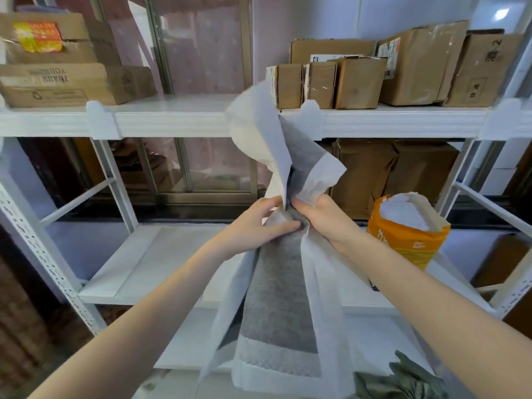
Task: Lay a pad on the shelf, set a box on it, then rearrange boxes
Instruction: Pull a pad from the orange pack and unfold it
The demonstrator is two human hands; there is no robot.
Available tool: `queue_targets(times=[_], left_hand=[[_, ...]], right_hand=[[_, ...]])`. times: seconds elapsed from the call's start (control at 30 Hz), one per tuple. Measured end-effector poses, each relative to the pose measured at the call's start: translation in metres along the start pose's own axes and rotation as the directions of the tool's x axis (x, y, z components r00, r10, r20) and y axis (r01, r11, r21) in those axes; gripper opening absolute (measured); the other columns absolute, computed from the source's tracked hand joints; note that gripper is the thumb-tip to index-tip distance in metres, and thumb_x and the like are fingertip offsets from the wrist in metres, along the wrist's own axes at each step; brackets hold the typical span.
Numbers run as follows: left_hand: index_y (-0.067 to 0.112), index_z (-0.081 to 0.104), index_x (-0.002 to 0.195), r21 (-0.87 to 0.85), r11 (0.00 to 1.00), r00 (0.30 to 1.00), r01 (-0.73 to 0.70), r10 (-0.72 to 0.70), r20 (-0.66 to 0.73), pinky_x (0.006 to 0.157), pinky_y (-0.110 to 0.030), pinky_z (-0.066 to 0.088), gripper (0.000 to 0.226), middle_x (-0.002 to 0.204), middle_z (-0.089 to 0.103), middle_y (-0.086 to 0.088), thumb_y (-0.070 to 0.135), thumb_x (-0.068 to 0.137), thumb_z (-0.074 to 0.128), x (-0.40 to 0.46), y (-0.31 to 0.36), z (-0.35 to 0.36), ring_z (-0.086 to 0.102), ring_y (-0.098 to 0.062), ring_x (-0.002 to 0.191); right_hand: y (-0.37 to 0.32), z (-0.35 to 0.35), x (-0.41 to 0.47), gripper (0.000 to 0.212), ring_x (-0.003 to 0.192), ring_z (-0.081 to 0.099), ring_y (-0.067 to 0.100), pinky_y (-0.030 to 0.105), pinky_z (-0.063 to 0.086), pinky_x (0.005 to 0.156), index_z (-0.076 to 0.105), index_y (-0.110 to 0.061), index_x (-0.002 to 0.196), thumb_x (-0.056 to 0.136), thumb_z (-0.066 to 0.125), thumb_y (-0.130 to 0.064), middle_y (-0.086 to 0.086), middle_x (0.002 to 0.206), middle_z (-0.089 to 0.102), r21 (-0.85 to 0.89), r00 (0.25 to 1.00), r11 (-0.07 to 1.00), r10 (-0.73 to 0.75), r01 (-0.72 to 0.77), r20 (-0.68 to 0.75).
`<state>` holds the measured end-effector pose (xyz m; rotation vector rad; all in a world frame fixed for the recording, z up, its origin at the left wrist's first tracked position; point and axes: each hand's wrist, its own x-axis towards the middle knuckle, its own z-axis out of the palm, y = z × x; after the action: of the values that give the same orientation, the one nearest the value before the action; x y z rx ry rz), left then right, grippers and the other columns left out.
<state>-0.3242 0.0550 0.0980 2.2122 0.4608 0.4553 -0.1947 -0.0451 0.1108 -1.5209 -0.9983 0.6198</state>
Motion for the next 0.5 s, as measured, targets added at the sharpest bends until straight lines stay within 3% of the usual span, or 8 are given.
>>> queue_targets(times=[0.07,0.17,0.23,0.37,0.5], left_hand=[[0.016,0.055,0.123,0.081,0.997,0.995,0.0,0.008,-0.097,0.098,-0.027,0.042,0.047,0.123,0.055,-0.001,0.042,0.084,0.063,0.003,0.0,0.003,0.054,-0.013,0.112],[0.018,0.059,0.085,0.184,0.983,0.974,-0.025,0.065,-0.218,0.068,-0.024,0.041,0.007,0.088,0.062,-0.001,0.023,0.09,0.058,0.004,0.0,0.003,0.056,-0.018,0.085],[0.018,0.057,0.072,0.157,0.988,0.954,0.014,0.034,-0.298,0.063,-0.023,0.039,0.018,0.074,0.062,0.002,0.022,0.089,0.058,0.002,-0.005,0.001,0.054,-0.016,0.076],[0.002,0.065,0.087,-0.147,0.982,0.882,0.119,-0.173,-0.438,0.075,-0.036,0.045,0.024,0.087,0.068,-0.013,0.026,0.087,0.062,0.0,-0.037,-0.01,0.059,-0.021,0.081],[0.005,0.057,0.079,-0.257,0.938,0.802,0.232,-0.334,-0.495,0.066,-0.031,0.031,0.028,0.078,0.047,-0.011,0.029,0.091,0.053,-0.003,-0.063,-0.02,0.044,-0.016,0.077]], right_hand=[[0.002,-0.001,0.001,0.023,0.099,0.062,0.022,0.036,0.048,0.093,0.064,-0.01,0.105,0.096,0.047,-0.023,0.012,0.1,0.068,0.002,1.0,1.0,-0.002,0.002,0.002],[0.004,-0.004,-0.001,0.021,0.098,0.059,0.017,0.031,0.044,0.092,0.061,-0.012,0.109,0.096,0.047,-0.02,0.001,0.096,0.064,-0.031,1.0,0.999,-0.019,0.018,-0.012],[0.007,-0.009,-0.004,0.025,0.103,0.059,0.021,0.034,0.043,0.098,0.061,-0.009,0.113,0.096,0.047,-0.02,0.007,0.104,0.065,-0.074,0.999,0.997,-0.019,0.016,-0.041],[0.018,-0.032,-0.006,0.029,0.108,0.058,0.033,0.041,0.042,0.1,0.062,0.001,0.11,0.097,0.043,-0.017,0.022,0.113,0.064,-0.253,0.992,0.967,-0.005,-0.027,-0.126],[0.033,-0.053,-0.002,0.031,0.108,0.055,0.039,0.039,0.044,0.086,0.06,0.0,0.113,0.098,0.04,-0.019,0.022,0.114,0.062,-0.475,0.981,0.87,0.05,-0.134,-0.187]])
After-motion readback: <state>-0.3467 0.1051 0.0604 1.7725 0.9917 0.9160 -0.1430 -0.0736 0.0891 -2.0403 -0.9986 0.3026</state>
